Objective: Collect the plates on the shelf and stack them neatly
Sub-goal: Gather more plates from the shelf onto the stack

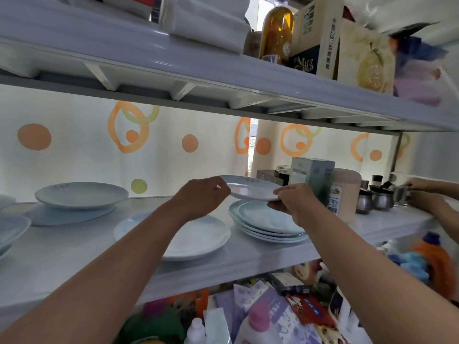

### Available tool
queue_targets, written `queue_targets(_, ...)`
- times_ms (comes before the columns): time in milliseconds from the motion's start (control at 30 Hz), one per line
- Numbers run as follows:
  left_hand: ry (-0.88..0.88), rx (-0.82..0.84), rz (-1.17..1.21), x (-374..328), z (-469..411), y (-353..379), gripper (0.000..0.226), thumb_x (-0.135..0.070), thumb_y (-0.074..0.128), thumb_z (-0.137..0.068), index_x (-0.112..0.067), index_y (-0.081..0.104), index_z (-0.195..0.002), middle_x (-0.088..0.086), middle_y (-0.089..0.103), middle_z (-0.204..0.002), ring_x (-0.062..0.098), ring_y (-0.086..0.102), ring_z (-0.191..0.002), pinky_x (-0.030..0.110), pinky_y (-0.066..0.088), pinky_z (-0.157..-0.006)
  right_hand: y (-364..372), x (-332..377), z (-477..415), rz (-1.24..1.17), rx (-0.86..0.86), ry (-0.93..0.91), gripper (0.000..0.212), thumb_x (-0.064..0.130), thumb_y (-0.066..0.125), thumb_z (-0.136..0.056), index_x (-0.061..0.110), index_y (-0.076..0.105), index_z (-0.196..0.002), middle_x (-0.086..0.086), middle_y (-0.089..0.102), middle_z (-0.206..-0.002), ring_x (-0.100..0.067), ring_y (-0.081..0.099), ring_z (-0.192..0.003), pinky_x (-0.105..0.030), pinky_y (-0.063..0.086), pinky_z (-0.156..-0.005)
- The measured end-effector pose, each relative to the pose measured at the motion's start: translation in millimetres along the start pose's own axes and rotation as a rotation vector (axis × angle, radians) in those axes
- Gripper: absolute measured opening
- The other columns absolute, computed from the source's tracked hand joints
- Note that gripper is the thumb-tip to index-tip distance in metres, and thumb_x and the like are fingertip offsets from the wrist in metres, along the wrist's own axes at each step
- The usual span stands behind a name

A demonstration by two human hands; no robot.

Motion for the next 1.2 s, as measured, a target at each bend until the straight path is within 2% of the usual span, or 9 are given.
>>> queue_targets(267,-0.004,0.127,0.036,-24,4,27,0.033,-0.045,0.040,-0.094,-0.030,0.060,-0.116,-0.002,0.062,-0.128,0.021,0.053,-0.114,0.028,0.038,-0.086,-38,-18,-9,0.120,-0.062,0.009,0.024,-0.005,0.051,-0.088,-0.006,0.059,-0.111,-0.022,0.060,-0.102,-0.022,0.064,-0.062,-0.021,0.057,-0.049)
queue_targets(600,-0.015,0.215,-0.113,-28,1,52,0.031,-0.037,0.044,-0.091,-0.028,0.058,-0.117,0.000,0.061,-0.130,0.021,0.052,-0.119,0.030,0.038,-0.090,-52,-38,-22,0.584,-0.121,-0.130,0.022,0.008,0.057,-0.086,-0.003,0.064,-0.105,-0.015,0.068,-0.095,-0.025,0.069,-0.082,-0.037,0.059,-0.079)
queue_targets(700,-0.017,0.231,-0.116,-28,-1,51,0.031,-0.037,0.045,-0.091,-0.027,0.059,-0.117,0.000,0.060,-0.131,0.020,0.053,-0.118,0.031,0.040,-0.091,-49,-35,-20,0.749,-0.127,-0.205,0.021,0.013,0.056,-0.086,-0.002,0.064,-0.099,-0.013,0.069,-0.092,-0.024,0.068,-0.081,-0.029,0.056,-0.067)
queue_targets(767,-0.013,0.254,-0.122,-29,-2,51,0.033,-0.037,0.045,-0.091,-0.026,0.060,-0.119,0.001,0.059,-0.132,0.020,0.053,-0.118,0.031,0.041,-0.092,-47,-32,-17,0.842,-0.146,-0.260,0.012,0.012,0.056,-0.085,0.002,0.062,-0.087,-0.009,0.059,-0.078,-0.020,0.057,-0.068,-0.019,0.040,-0.050)
queue_targets(867,-0.018,0.291,-0.133,-31,-3,51,0.037,-0.038,0.045,-0.093,-0.025,0.058,-0.124,0.001,0.056,-0.135,0.020,0.051,-0.121,0.032,0.040,-0.097,-44,-30,-13,0.918,-0.163,-0.318,0.015,0.014,0.056,-0.083,0.001,0.062,-0.090,-0.011,0.058,-0.079,-0.020,0.050,-0.068,-0.017,0.027,-0.044)
queue_targets(933,-0.018,0.319,-0.118,-32,-2,51,0.038,-0.039,0.045,-0.094,-0.026,0.056,-0.128,0.001,0.054,-0.139,0.020,0.049,-0.124,0.033,0.039,-0.101,-40,-27,-8,0.916,-0.156,-0.346,0.018,0.015,0.056,-0.083,0.001,0.061,-0.094,-0.017,0.062,-0.091,-0.023,0.054,-0.077,-0.018,0.031,-0.047)
queue_targets(1033,-0.005,0.289,-0.078,-31,0,45,0.037,-0.038,0.045,-0.095,-0.030,0.053,-0.130,0.000,0.052,-0.141,0.019,0.048,-0.127,0.031,0.037,-0.100,-26,-19,3,0.907,-0.116,-0.420,0.022,0.015,0.056,-0.085,-0.001,0.063,-0.098,-0.017,0.066,-0.104,-0.028,0.060,-0.094,-0.025,0.046,-0.069)
queue_targets(1100,-0.008,0.248,-0.072,-27,2,39,0.036,-0.037,0.045,-0.095,-0.030,0.054,-0.129,0.000,0.053,-0.140,0.020,0.049,-0.126,0.030,0.037,-0.097,-12,-15,12,0.881,-0.066,-0.462,0.023,0.015,0.057,-0.086,-0.001,0.065,-0.099,-0.016,0.068,-0.103,-0.021,0.057,-0.086,-0.028,0.046,-0.078)
queue_targets(1200,-0.025,0.186,-0.078,-16,7,28,0.033,-0.036,0.046,-0.094,-0.029,0.058,-0.124,0.000,0.056,-0.136,0.019,0.052,-0.121,0.028,0.038,-0.092,12,-11,21,0.812,-0.015,-0.494,0.020,0.016,0.058,-0.085,0.001,0.066,-0.096,-0.014,0.068,-0.099,-0.015,0.050,-0.079,-0.026,0.042,-0.074)
Point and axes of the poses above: each hand's wrist, its own z-axis away from the middle knuckle, its own y-axis out of the palm, x = y × z, the point moved 3 cm from there along -z, towards the middle knuckle
